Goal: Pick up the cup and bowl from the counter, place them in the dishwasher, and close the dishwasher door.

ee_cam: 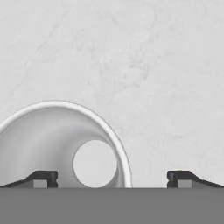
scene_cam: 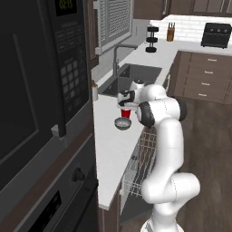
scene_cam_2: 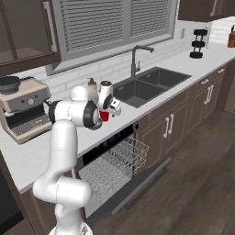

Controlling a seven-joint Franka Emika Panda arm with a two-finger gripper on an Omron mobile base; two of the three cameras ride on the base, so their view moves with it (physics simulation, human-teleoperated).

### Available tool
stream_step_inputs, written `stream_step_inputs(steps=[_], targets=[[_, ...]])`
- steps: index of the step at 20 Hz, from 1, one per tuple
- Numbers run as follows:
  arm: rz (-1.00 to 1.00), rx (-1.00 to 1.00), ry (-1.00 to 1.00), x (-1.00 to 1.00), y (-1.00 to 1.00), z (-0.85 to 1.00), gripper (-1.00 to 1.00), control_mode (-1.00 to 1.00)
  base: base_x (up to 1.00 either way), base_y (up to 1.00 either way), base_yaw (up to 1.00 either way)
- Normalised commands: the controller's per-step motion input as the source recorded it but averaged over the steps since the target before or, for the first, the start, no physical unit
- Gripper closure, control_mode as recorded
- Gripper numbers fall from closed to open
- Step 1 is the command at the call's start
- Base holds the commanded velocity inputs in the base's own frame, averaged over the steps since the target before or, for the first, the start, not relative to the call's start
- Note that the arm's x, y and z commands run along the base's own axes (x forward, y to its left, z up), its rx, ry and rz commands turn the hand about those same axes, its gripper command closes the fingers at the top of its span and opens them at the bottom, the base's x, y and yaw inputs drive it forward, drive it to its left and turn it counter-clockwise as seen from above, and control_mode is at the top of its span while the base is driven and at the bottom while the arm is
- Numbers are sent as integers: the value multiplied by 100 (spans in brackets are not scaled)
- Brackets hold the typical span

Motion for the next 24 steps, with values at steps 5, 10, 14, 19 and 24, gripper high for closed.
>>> stream_step_inputs(steps=[5,10,14,19,24], targets=[[-2,3,0,0,0,-9,100,-100,0,0,0],[-3,3,0,-11,-7,0,100,-100,0,0,0],[-4,2,0,-55,-42,9,100,-100,0,0,0],[-10,6,0,-93,-76,40,100,-100,0,0,0],[-13,10,0,-100,-91,43,100,-100,0,0,0]])
